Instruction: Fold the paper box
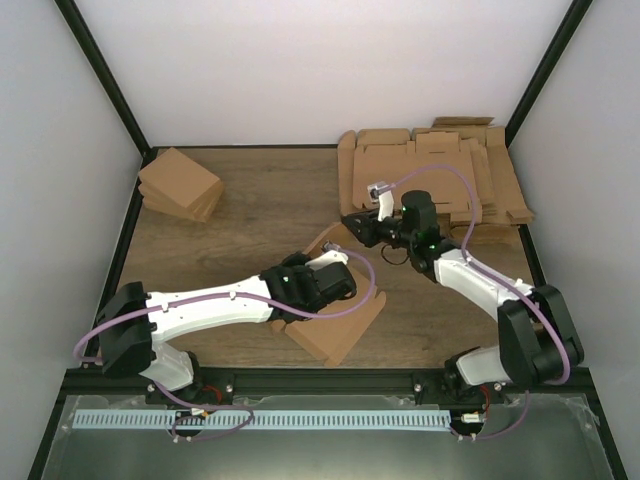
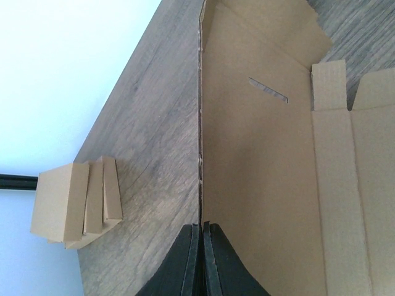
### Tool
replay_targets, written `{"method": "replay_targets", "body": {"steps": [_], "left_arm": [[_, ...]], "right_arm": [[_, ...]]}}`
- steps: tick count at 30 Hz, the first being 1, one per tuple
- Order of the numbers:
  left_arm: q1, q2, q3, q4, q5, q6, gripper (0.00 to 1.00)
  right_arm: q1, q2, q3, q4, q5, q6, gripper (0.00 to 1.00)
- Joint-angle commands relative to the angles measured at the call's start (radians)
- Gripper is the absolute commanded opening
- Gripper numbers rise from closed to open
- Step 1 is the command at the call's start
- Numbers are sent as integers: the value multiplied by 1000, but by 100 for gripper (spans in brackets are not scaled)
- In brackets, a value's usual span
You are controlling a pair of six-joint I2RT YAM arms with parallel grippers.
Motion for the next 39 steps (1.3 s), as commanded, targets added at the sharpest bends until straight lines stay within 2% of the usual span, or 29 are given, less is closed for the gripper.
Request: {"method": "replay_targets", "body": {"steps": [1, 7, 16, 39], "left_arm": [[-6, 0, -5, -1, -7, -6, 4], [-8, 11, 2, -6, -9, -4, 4], [-20, 34, 12, -18, -30, -14, 4], [-51, 98, 31, -13, -47, 1, 4]], "right_arm": [[-4, -53, 49, -13, 13, 15, 22], [30, -24, 89, -44, -15, 6, 21], [46, 42, 57, -40, -49, 33, 18], [75, -10, -69, 15, -90, 64, 17]]}}
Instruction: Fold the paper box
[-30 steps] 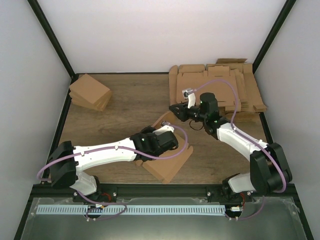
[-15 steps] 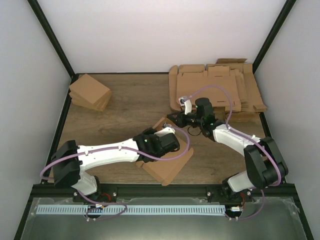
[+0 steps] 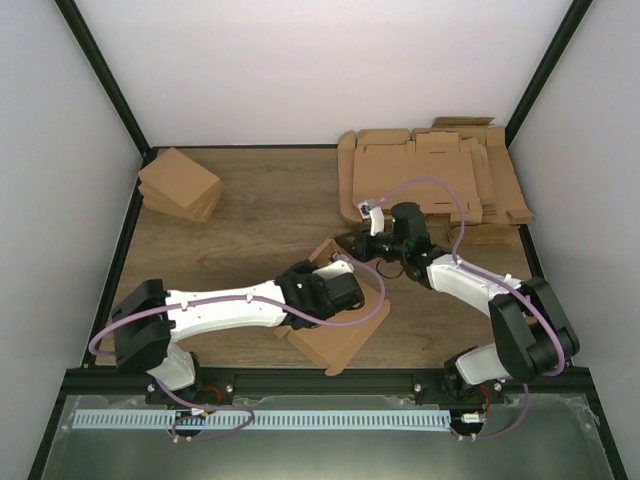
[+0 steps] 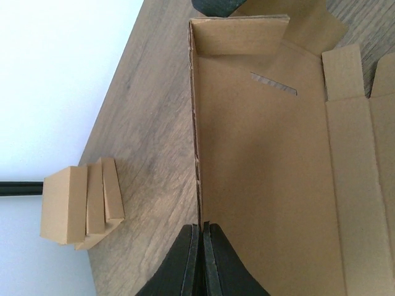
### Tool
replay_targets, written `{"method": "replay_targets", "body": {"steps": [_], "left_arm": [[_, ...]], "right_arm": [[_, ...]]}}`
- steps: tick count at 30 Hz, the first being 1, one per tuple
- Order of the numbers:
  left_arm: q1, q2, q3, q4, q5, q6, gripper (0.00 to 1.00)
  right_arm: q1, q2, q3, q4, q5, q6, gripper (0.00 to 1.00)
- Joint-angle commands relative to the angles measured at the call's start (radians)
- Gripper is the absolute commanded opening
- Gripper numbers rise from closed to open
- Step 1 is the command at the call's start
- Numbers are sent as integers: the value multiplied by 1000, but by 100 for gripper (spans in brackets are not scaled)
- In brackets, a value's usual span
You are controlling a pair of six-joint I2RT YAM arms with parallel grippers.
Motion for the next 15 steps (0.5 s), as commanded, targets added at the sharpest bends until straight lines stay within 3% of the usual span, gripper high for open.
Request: {"method": "replay_targets", "body": {"steps": [1, 15], "left_arm": [[-17, 34, 32, -1, -34, 2, 4], [-25, 41, 32, -1, -53, 12, 4]], "right_arm": [[16, -28, -17, 35, -55, -17, 17], [15, -71, -103, 162, -68, -229, 20]]}}
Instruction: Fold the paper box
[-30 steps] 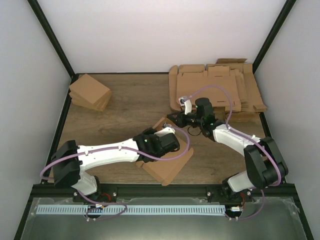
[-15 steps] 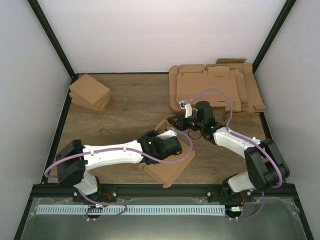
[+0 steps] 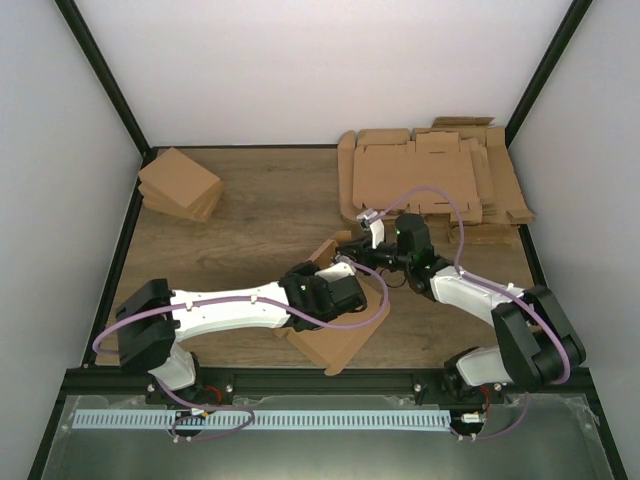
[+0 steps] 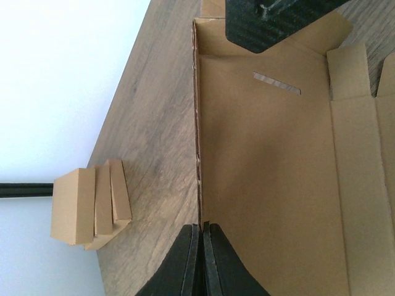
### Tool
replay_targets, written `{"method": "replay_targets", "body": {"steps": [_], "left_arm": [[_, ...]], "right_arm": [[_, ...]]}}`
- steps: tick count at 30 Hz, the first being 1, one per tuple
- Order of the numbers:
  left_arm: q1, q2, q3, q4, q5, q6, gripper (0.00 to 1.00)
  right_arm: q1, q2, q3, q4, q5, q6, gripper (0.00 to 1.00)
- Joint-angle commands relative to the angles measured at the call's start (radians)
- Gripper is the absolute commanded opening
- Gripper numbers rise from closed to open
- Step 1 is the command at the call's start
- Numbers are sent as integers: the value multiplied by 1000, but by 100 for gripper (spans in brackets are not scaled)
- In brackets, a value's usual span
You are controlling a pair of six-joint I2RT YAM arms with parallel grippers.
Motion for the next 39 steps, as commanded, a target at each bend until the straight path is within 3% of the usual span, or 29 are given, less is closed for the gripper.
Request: {"method": "replay_targets", "body": {"steps": [1, 14, 22, 26, 32, 34, 39], "left_arm": [[-8, 13, 24, 6, -19, 12, 4], [-14, 16, 28, 11, -19, 15, 4], [-16, 17, 30, 14, -11, 15, 5], [-16, 7, 47, 4, 55, -1, 20], [3, -106, 109, 20, 291, -40, 64], [40, -158, 127, 27, 393, -64, 70], [224, -304, 119, 73, 729, -149, 75]], "right_arm": [[7, -13, 23, 48, -24, -79, 20], [8, 44, 63, 25, 42, -105, 18], [25, 61, 54, 45, 80, -122, 8], [40, 50, 1, 117, 100, -141, 1], [56, 61, -55, 219, 128, -155, 1], [58, 61, -66, 237, 134, -158, 1], [61, 58, -92, 271, 143, -164, 1]]}}
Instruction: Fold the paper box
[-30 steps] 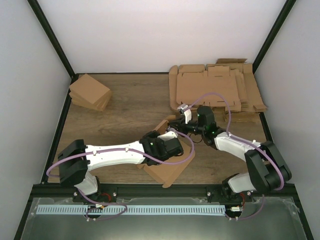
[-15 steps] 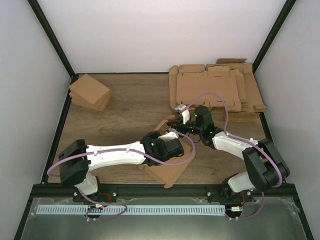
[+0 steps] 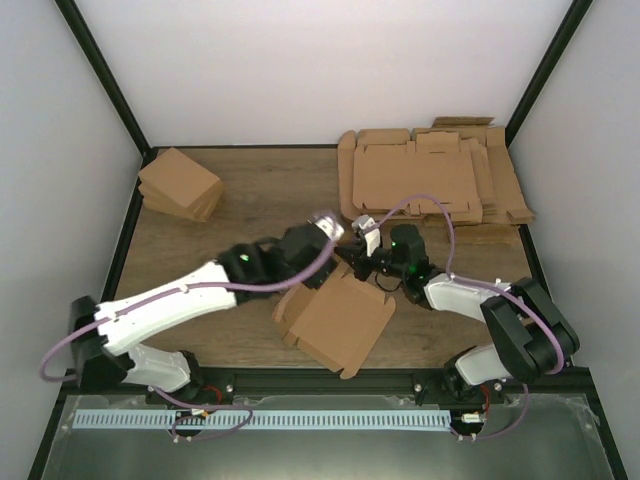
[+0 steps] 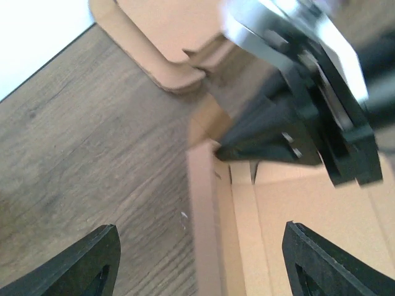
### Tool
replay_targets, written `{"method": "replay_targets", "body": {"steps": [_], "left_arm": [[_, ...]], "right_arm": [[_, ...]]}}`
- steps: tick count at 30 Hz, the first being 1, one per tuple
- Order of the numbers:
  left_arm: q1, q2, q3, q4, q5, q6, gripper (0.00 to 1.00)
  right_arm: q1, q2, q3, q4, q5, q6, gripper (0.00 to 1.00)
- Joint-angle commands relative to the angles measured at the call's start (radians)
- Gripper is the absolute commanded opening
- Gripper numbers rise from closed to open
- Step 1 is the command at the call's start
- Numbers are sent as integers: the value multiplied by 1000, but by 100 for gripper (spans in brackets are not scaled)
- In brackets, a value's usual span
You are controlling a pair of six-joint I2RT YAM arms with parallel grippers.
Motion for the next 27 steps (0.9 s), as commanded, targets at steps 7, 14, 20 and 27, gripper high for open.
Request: {"method": "replay_targets", "body": {"steps": [7, 14, 20, 27], "left_arm": [[512, -210, -146, 140, 780, -227, 78], [636, -200, -300, 274, 1022, -291, 60], [640, -156, -354, 366, 1205, -293, 58], [632, -96, -397, 409, 1264, -284, 55]], "right_arm": [[17, 11, -73, 133, 42, -24, 1], [27, 13, -121, 179, 55, -20, 1], [31, 16, -145, 193, 66, -17, 1], [46, 35, -161, 221, 80, -17, 1]]}}
